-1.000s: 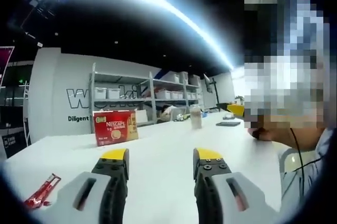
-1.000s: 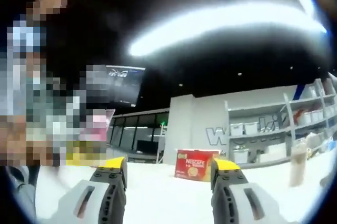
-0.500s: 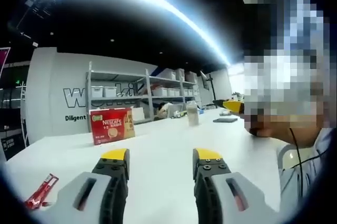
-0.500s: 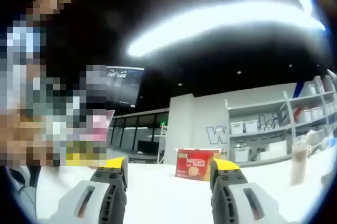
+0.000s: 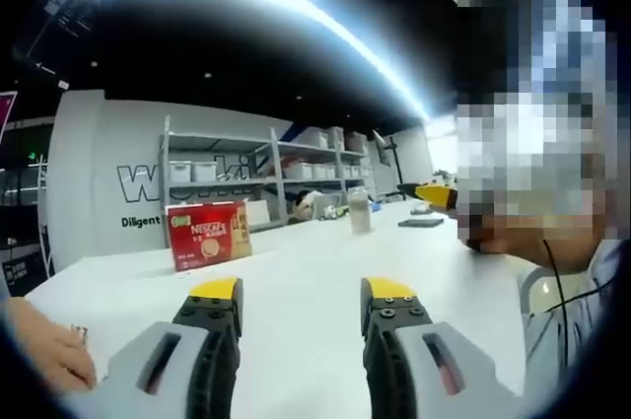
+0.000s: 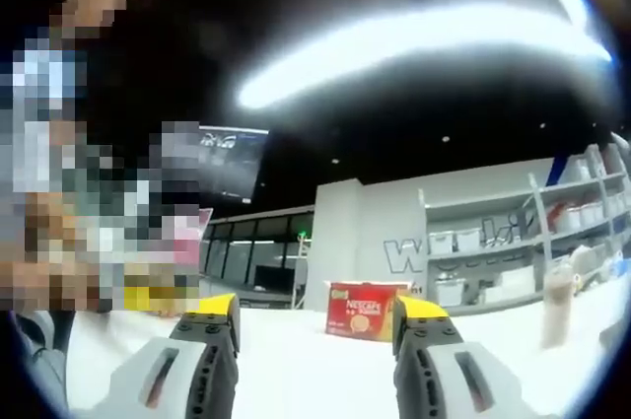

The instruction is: Tear open the coffee pouch, take out the coffee, and pour the coffee from the pouch into the cup

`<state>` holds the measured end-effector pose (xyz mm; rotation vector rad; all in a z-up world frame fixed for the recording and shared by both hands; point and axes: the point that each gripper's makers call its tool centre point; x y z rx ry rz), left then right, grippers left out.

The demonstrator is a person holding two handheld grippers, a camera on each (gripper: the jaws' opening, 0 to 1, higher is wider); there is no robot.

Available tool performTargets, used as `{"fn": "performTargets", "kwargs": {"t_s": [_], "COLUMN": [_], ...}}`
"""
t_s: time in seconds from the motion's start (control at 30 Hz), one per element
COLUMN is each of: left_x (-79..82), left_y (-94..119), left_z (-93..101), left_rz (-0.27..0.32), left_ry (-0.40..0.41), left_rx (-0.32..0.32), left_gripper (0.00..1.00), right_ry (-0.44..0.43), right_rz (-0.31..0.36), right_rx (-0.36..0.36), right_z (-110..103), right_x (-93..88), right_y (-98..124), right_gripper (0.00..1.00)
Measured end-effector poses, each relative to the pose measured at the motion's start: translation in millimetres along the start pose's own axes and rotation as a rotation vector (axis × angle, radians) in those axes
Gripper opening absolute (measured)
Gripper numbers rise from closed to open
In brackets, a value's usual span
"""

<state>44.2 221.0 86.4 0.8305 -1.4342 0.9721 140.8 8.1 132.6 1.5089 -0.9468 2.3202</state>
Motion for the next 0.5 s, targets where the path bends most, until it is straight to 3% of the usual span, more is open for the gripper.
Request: {"fn": "performTargets", "kwargs": {"t_s": [0.5], "left_x": [-1.0], "left_y": [0.1], "left_z": [-1.8], "left_rz": [-0.005], "left_ry": [-0.007], "left_rx": [-0.001], "left_gripper": [0.5], "right_ry": [0.005], "right_rz": [-0.001], "right_rx": [0.0], "right_z": [-1.1], "right_x": [0.6], "right_y": [-1.3], "right_gripper": [0.62]}}
Point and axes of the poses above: the point that each gripper's makers call its tool centre point, and the gripper's own axes: y roughly backward along the fingers, z roughly to its right, x roughly out of its top, and after that the axes turned 9 degrees about y, right-handed
